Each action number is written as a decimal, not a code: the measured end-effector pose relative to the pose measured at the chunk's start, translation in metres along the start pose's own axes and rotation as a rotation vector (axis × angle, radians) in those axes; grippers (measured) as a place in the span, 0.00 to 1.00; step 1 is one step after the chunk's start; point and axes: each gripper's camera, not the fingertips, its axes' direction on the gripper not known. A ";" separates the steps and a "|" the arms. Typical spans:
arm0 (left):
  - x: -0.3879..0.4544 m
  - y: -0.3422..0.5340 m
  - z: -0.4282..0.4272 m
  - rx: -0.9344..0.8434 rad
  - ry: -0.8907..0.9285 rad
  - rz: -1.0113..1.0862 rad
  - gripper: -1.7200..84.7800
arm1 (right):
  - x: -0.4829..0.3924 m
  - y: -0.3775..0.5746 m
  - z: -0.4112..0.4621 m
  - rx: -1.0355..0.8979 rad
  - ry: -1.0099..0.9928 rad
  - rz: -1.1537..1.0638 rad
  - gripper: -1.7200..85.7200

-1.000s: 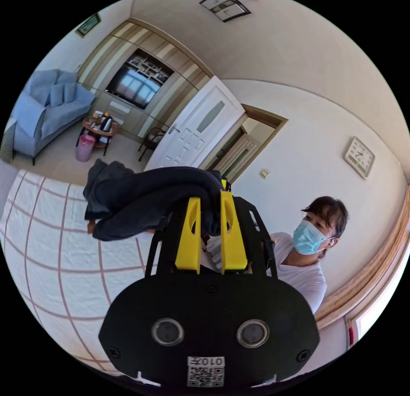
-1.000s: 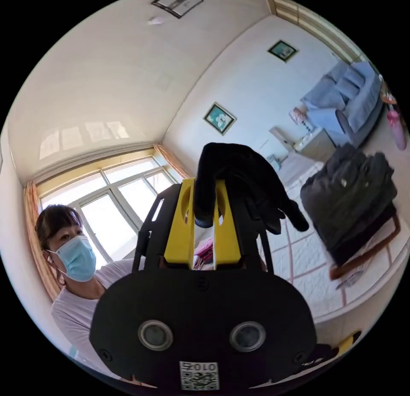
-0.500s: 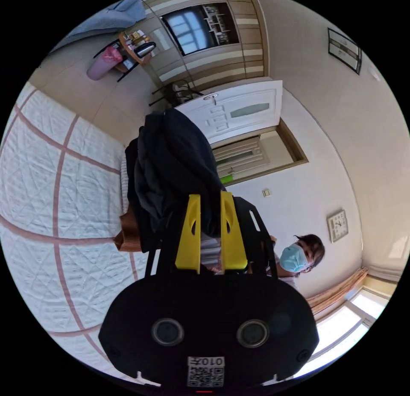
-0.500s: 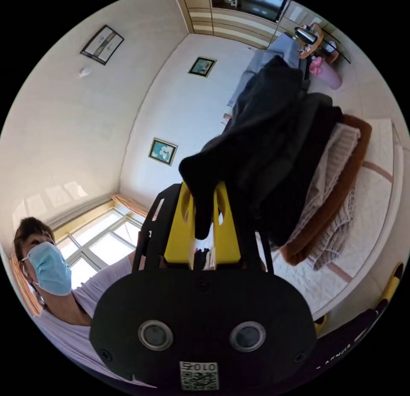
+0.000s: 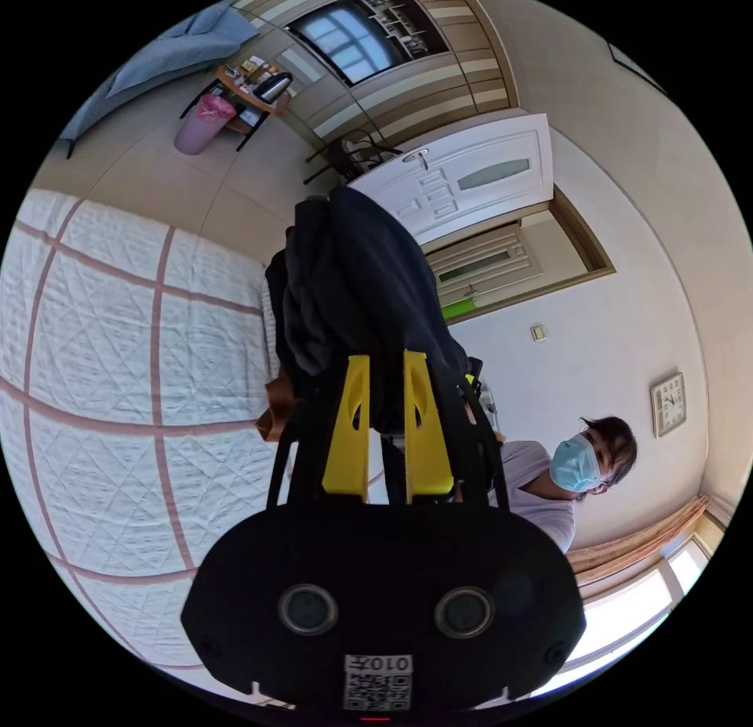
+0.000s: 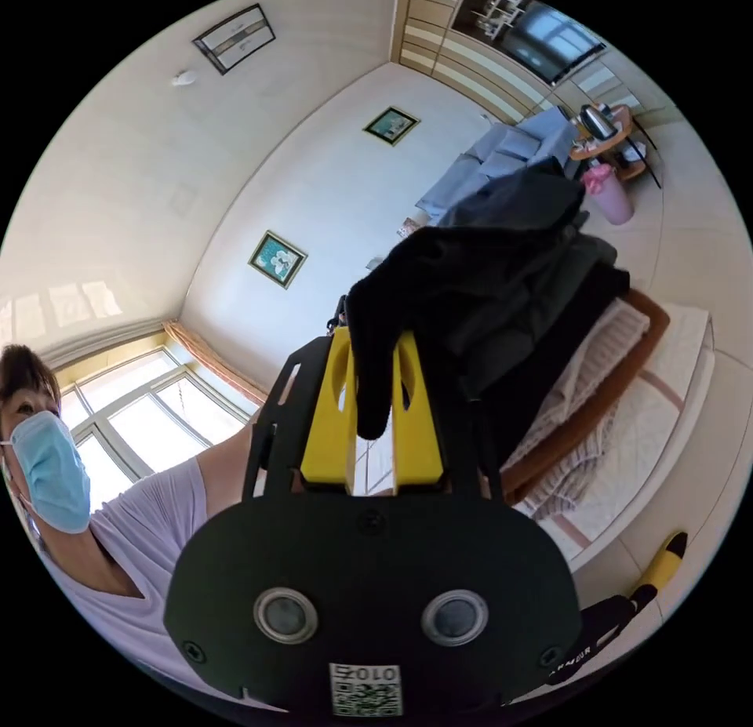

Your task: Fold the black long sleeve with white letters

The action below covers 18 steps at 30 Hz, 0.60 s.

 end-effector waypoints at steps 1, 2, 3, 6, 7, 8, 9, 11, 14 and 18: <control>-0.005 0.009 0.006 0.021 0.036 0.009 0.10 | 0.005 0.005 0.000 0.004 -0.020 0.008 0.11; -0.005 0.017 0.011 0.041 0.055 0.032 0.10 | 0.010 0.010 0.000 0.009 -0.043 0.007 0.11; -0.003 0.021 0.013 0.055 0.057 0.041 0.10 | 0.009 0.013 0.000 0.013 -0.050 -0.005 0.11; 0.011 0.041 0.013 0.152 0.027 0.054 0.09 | -0.003 0.016 0.002 0.011 -0.045 -0.037 0.11; 0.021 0.052 0.008 0.210 -0.015 0.054 0.09 | -0.005 0.018 0.002 0.011 -0.047 -0.039 0.11; 0.033 0.066 0.001 0.276 -0.070 0.054 0.08 | -0.009 0.022 -0.001 0.013 -0.052 -0.040 0.12; 0.039 0.074 -0.003 0.313 -0.100 0.049 0.08 | -0.011 0.030 -0.005 0.020 -0.048 -0.021 0.12; 0.076 0.118 -0.019 0.494 -0.266 0.048 0.06 | -0.014 0.047 -0.019 0.045 -0.026 -0.009 0.11; 0.168 0.184 -0.007 0.622 -0.573 0.236 0.04 | -0.037 0.087 -0.052 0.113 0.135 -0.052 0.09; 0.296 0.276 0.070 0.553 -0.941 0.449 0.03 | -0.128 0.145 -0.056 0.141 0.431 -0.340 0.06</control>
